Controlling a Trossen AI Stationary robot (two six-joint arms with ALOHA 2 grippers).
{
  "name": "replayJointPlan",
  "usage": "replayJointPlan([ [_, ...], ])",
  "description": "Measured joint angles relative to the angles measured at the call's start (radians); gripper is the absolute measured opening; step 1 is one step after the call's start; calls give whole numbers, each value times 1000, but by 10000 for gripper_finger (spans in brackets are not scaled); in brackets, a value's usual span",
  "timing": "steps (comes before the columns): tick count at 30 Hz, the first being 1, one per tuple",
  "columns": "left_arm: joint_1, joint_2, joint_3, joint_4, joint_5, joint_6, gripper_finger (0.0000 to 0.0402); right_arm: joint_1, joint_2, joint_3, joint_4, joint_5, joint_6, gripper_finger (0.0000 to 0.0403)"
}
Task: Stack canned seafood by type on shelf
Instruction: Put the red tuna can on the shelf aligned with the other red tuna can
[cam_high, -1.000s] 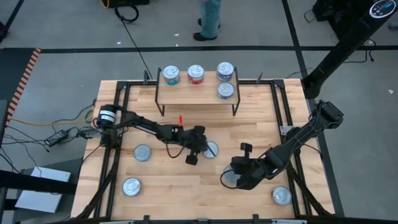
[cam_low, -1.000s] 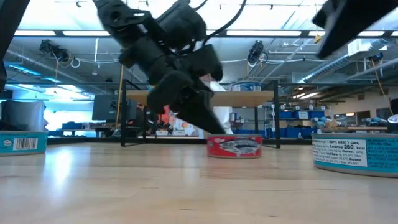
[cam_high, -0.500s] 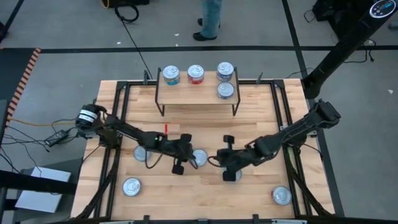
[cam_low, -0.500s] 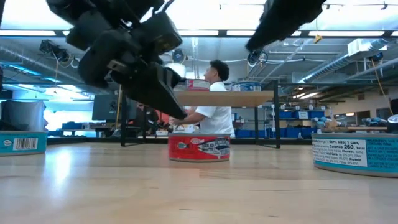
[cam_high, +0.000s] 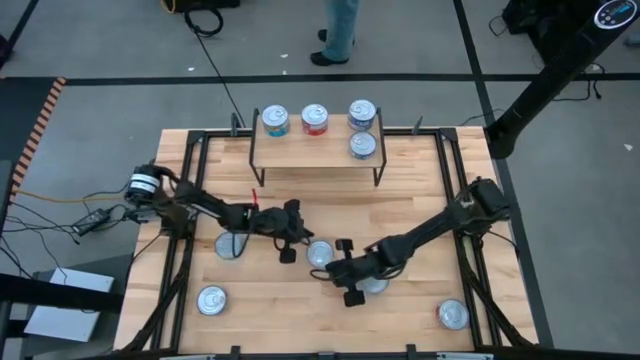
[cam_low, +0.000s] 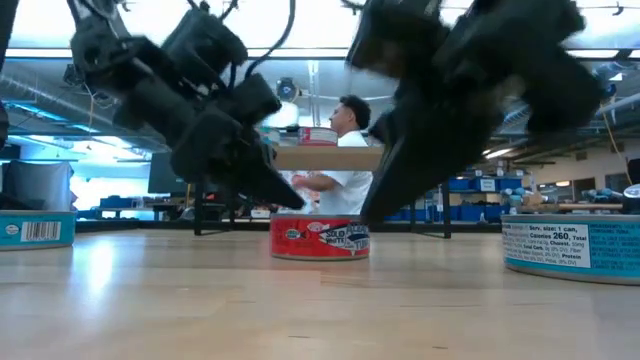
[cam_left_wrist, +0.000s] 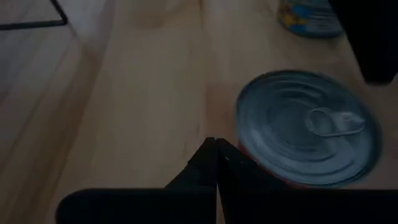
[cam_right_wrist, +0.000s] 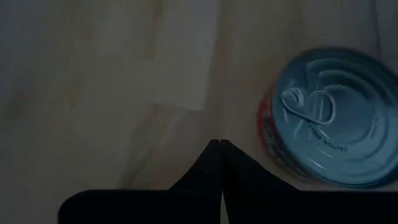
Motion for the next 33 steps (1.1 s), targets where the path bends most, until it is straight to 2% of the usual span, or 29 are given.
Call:
replayJointPlan([
  [3,18,50,-14,87,40,2,4,-22,31,0,27,-15,1,8],
  [7,16,102,-17,112,63,22,4,-44,38,0,58,-20,0,8],
  [12,17,121,-16,147,77,31,4,-61,32,0,54,64,4,8],
  [20,19,134,-19,148,76,50,4,-65,10,0,67,113,14,8],
  [33,16,136,-20,132,118,51,5,-66,-49,3,64,141,188,10],
])
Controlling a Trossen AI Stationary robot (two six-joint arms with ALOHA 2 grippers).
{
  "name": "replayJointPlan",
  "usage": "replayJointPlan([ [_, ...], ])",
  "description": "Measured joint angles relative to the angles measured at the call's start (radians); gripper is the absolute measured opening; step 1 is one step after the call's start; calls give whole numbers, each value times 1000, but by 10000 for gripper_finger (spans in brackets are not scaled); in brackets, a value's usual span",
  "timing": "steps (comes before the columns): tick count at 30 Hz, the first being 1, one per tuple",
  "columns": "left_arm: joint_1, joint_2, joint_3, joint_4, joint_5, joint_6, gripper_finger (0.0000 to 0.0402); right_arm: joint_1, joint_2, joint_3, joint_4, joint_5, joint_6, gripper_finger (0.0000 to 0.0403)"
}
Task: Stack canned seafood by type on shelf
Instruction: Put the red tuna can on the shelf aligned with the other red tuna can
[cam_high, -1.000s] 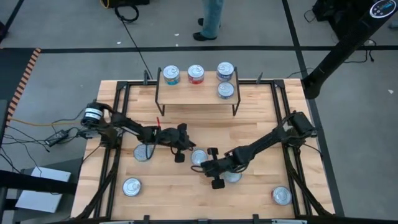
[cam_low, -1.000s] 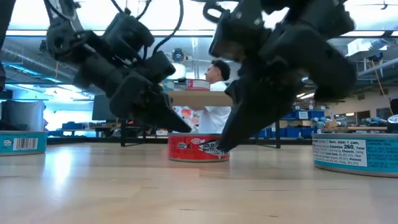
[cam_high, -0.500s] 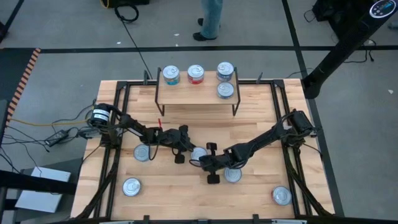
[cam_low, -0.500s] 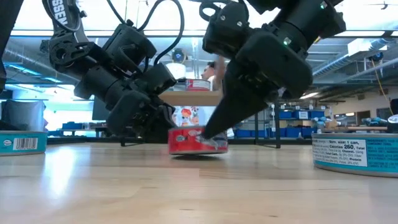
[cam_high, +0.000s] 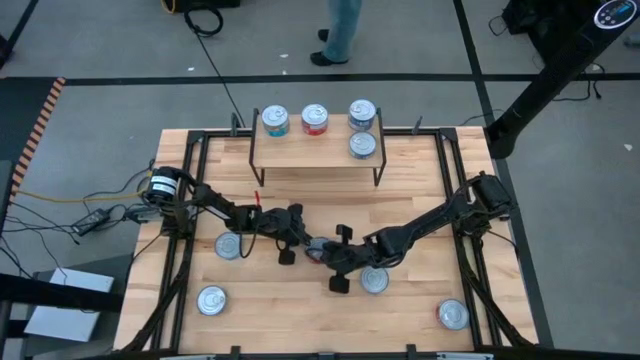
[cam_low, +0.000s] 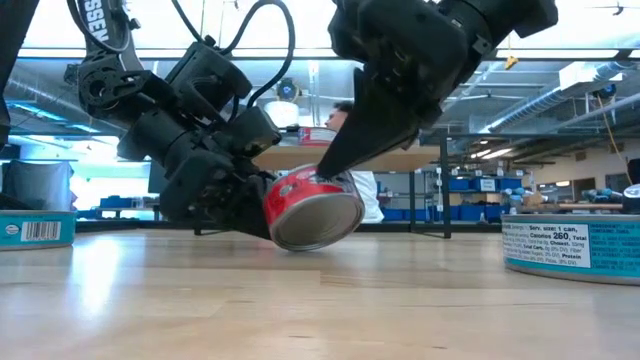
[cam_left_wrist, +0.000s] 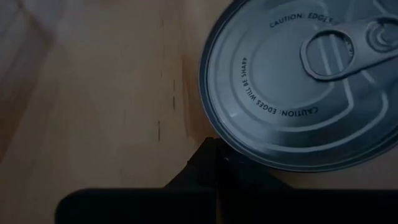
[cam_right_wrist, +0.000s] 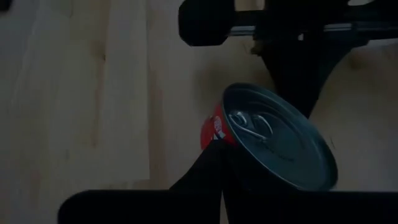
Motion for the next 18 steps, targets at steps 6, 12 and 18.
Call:
replayJointPlan([
  [6,0,0,0,-1,27,3,5,-5,-1,0,4,11,58,11],
  [12,0,0,0,-1,39,4,5,-15,-1,1,65,18,76,12],
  [18,0,0,0,0,42,4,5,-29,-1,2,103,20,82,12],
])
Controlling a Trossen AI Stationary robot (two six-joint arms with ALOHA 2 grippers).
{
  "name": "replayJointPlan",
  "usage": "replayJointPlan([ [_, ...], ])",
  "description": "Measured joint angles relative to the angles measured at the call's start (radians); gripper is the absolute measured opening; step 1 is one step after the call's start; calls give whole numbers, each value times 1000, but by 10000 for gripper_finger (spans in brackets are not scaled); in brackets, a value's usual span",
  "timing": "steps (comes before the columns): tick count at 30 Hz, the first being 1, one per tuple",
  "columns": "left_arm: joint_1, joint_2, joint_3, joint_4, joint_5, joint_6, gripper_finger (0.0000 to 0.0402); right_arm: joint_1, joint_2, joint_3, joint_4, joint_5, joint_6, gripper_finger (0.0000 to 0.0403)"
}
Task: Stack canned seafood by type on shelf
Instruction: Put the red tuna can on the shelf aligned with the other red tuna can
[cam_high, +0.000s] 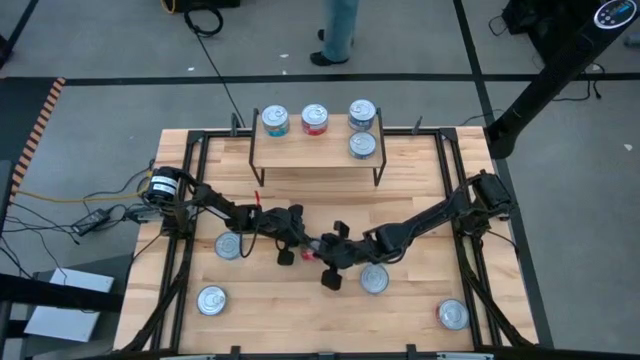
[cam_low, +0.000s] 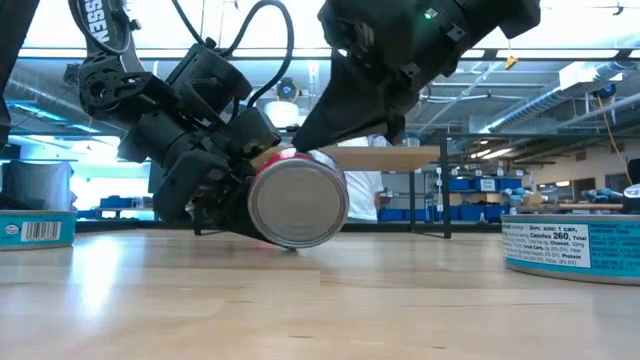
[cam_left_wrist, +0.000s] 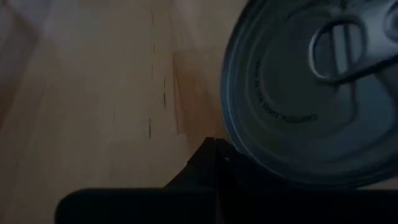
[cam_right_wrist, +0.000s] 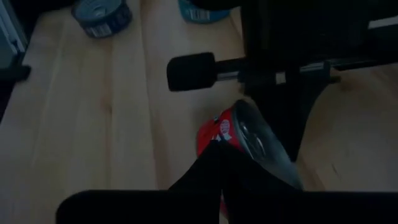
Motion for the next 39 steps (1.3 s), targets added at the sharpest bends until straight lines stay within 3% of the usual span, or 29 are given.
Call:
replayJointPlan([
  [6,-8,-3,4,3,142,24,5,-26,0,-1,-8,33,60,12],
  [8,-14,-3,3,11,147,25,5,-33,0,-1,-17,22,75,12],
  [18,-15,-3,3,-12,42,26,5,-31,3,-3,-30,3,68,13],
  [35,-14,-2,3,-17,23,27,5,-24,-31,-3,-70,2,9,24],
  [39,-14,-2,2,-29,-10,32,5,-21,-67,-3,-114,43,9,31],
])
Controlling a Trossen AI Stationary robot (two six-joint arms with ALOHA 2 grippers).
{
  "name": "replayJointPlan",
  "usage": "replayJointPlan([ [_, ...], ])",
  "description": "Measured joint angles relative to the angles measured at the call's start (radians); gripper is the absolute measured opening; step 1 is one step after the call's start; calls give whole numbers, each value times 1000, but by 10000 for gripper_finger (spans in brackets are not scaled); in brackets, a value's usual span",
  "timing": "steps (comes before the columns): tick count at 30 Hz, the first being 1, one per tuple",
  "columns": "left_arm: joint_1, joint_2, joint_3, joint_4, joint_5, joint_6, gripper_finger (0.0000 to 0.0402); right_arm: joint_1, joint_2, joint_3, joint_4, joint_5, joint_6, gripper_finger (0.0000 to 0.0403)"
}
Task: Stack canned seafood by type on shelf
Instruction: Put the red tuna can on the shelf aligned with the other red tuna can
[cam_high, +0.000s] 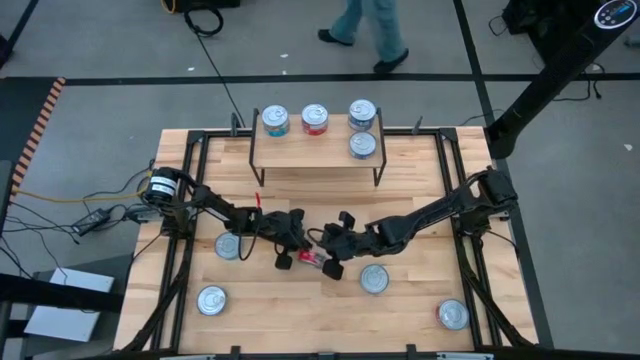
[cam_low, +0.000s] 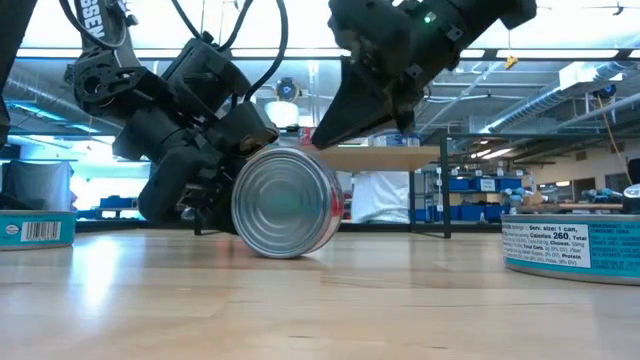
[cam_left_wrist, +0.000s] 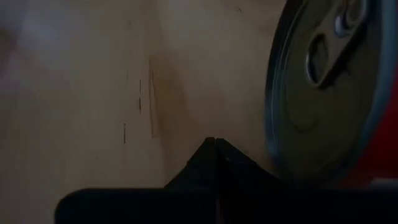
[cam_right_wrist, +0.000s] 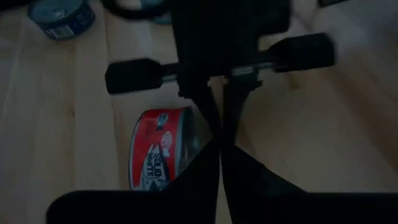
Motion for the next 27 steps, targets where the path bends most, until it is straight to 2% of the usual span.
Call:
replayJointPlan([
  [13,-1,0,0,-10,-28,20,5,47,-40,0,-64,12,-13,77],
  [17,0,-37,1,-84,-40,28,5,68,-40,0,-62,16,-11,107],
  [20,0,-86,-1,-160,-92,46,5,85,-40,0,-60,45,-8,134],
  [27,0,-132,-1,-208,-120,47,5,100,-22,0,12,131,20,209],
])
